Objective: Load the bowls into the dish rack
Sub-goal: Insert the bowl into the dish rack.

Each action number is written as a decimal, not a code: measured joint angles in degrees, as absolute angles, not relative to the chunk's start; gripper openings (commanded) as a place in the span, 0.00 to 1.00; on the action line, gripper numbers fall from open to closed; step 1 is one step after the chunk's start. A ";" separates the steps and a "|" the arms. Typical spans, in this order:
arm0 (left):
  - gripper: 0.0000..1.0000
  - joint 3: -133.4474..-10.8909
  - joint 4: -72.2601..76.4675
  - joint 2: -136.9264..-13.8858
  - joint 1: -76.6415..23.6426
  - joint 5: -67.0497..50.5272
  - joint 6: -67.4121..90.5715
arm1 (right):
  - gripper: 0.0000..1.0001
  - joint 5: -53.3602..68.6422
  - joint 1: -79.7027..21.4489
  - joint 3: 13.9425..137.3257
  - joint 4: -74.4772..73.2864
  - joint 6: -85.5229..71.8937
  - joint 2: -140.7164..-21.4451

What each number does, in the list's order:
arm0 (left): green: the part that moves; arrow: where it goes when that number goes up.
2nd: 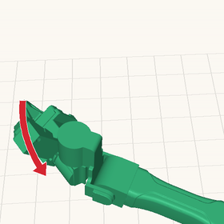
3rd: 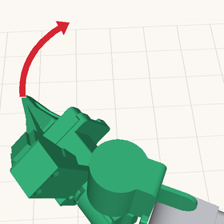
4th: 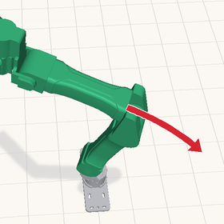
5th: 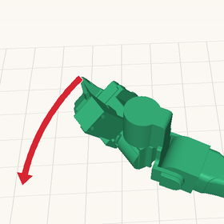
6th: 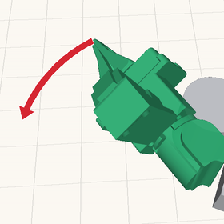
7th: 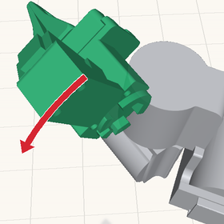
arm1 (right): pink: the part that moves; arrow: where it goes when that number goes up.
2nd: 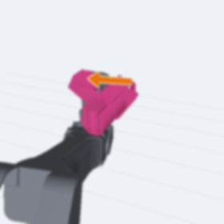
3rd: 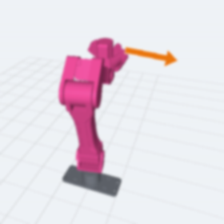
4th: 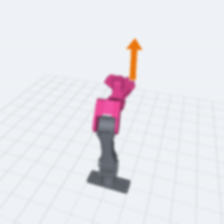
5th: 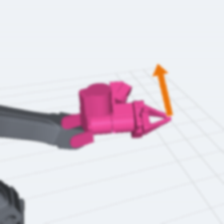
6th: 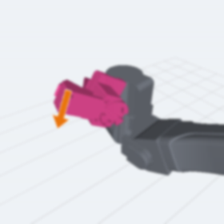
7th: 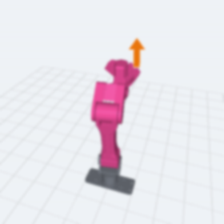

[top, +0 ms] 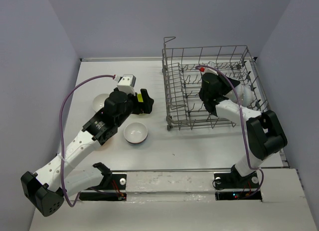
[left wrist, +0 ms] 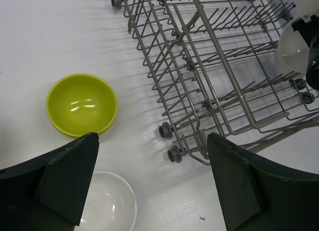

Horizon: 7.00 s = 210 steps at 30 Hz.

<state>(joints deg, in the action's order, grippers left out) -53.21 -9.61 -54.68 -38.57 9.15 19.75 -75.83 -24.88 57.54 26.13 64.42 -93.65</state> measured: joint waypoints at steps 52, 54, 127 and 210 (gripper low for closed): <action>0.99 -53.21 -9.61 -54.68 -39.79 9.04 19.73 | 0.01 -75.22 -22.15 54.54 26.76 65.80 -91.44; 0.99 -53.21 -9.61 -54.68 -39.79 9.04 19.73 | 0.01 -75.22 -22.13 54.52 27.03 66.00 -91.44; 0.99 -53.21 -9.61 -55.00 -40.51 9.45 19.53 | 0.32 -75.50 -22.31 52.97 39.13 76.42 -97.23; 0.99 -53.21 -9.63 -55.42 -41.17 10.57 19.29 | 0.54 -69.52 -23.35 70.19 -11.77 30.26 -103.98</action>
<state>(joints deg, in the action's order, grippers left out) -53.21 -9.63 -55.42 -41.17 10.57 19.29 -69.52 -23.35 70.19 -11.77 30.26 -103.98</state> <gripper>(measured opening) 0.989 0.544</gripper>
